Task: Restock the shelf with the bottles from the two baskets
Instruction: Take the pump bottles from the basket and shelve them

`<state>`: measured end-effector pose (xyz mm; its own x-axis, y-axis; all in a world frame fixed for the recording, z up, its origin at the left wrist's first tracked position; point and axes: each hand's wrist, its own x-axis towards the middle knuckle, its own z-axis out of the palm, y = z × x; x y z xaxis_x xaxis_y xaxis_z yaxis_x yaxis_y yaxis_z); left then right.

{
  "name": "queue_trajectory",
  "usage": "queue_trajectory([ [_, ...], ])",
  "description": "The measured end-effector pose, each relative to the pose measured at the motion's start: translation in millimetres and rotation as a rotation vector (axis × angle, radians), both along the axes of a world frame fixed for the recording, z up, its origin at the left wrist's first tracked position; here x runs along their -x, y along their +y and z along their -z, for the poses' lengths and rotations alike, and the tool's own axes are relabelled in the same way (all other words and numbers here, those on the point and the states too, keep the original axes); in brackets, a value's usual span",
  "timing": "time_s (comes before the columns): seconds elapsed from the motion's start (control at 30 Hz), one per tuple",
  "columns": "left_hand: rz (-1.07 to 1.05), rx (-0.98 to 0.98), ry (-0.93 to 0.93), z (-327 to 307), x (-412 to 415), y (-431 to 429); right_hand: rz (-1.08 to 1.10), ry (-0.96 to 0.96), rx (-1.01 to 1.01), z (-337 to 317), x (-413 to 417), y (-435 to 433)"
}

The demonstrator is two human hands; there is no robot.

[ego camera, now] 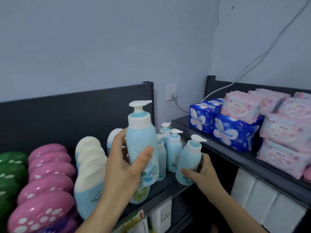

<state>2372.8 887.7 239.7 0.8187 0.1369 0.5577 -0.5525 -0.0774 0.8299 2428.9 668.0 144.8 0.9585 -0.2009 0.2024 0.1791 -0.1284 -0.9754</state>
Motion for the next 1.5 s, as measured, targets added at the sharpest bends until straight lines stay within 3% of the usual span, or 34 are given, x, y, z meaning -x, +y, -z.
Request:
queue_trajectory([
  [0.4,-0.223,-0.033,0.116,51.9,-10.3,-88.0,-0.296,-0.05,0.076,21.8,-56.2,-34.0],
  [0.87,-0.392,-0.055,0.188,102.6,-42.8,-114.2,-0.365,-0.187,0.176,24.3,-73.3,-45.8],
  [1.17,-0.548,-0.163,0.264,117.8,-49.9,-119.0,-0.465,-0.129,0.109,27.0,-84.3,-44.0],
  [1.5,-0.602,-0.125,0.262,116.7,-65.7,-129.9,-0.461,-0.084,0.065,36.0,-92.2,-33.0],
])
